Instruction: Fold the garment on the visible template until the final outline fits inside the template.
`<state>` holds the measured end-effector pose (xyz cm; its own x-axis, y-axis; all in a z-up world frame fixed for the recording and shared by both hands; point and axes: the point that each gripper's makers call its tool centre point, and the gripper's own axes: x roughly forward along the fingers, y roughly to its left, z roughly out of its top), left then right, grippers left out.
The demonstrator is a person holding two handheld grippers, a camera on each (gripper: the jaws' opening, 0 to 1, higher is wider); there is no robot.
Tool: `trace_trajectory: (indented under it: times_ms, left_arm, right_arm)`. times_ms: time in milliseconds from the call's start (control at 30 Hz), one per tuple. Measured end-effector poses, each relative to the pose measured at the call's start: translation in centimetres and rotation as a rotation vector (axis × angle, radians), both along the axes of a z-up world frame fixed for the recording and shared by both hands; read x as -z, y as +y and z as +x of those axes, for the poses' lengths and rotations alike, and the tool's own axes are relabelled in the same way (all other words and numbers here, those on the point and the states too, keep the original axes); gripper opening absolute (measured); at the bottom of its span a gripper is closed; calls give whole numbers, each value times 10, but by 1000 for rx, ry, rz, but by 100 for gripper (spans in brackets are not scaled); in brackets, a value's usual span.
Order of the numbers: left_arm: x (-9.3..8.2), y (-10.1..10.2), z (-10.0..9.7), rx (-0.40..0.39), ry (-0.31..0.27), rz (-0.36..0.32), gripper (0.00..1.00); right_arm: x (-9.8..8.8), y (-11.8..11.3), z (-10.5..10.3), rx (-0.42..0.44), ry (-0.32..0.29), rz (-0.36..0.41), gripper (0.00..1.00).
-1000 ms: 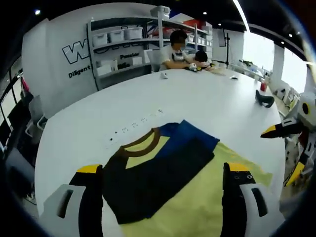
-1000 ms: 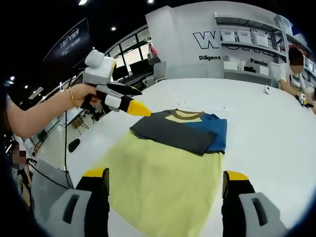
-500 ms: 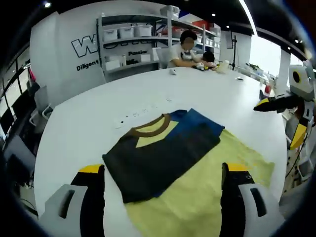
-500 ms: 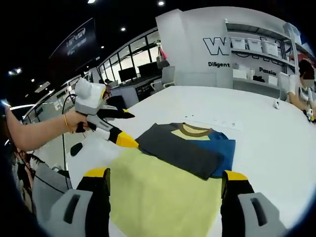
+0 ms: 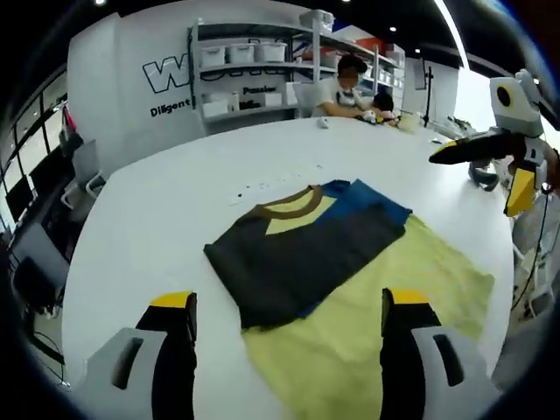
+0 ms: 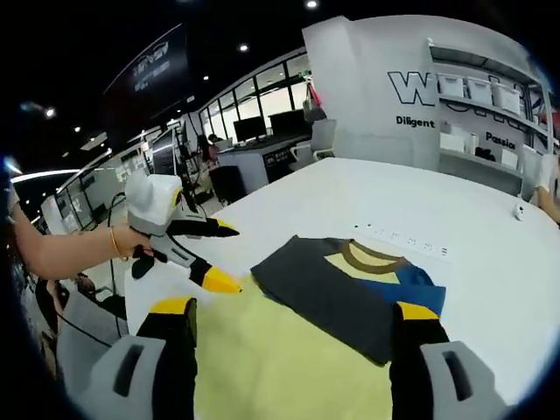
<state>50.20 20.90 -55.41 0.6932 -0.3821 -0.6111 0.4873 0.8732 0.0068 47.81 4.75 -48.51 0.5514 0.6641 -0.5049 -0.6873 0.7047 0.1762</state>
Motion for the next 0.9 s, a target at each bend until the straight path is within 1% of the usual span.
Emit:
trace_trajectory:
  times_ms: [67,167,200,233,300,367,433,567,633,700,833,900]
  left_arm:
    - [3,5,0,-11,3,-10,73]
    - [7,13,1,-24,-10,-11,62]
    - [8,15,2,-25,-11,-8,60]
    - [11,16,1,-22,-8,-5,59]
    - [12,16,1,-16,-13,-25,57]
    - [15,17,1,-14,-3,-34,55]
    - [20,19,2,-14,1,-22,51]
    - [29,21,3,-10,15,-32,47]
    - [33,23,5,-11,14,-21,45]
    - [40,26,7,-7,16,0,42]
    - [48,29,10,10,22,44,36]
    - [50,28,13,34,8,67,33]
  right_arm:
    - [-2,9,6,-18,-9,6,89]
    - [-1,20,18,-29,-12,12,88]
    - [-1,23,19,-35,-11,12,87]
    - [0,32,20,-46,-11,16,87]
    - [2,40,27,-56,-12,24,88]
    - [3,48,26,-63,-8,32,87]
    - [8,57,29,-79,-2,30,87]
    - [15,67,39,-97,8,35,86]
    - [19,72,41,-102,14,33,86]
    - [28,79,52,-114,21,29,85]
    - [34,91,57,-135,35,31,84]
    - [40,99,62,-148,33,18,82]
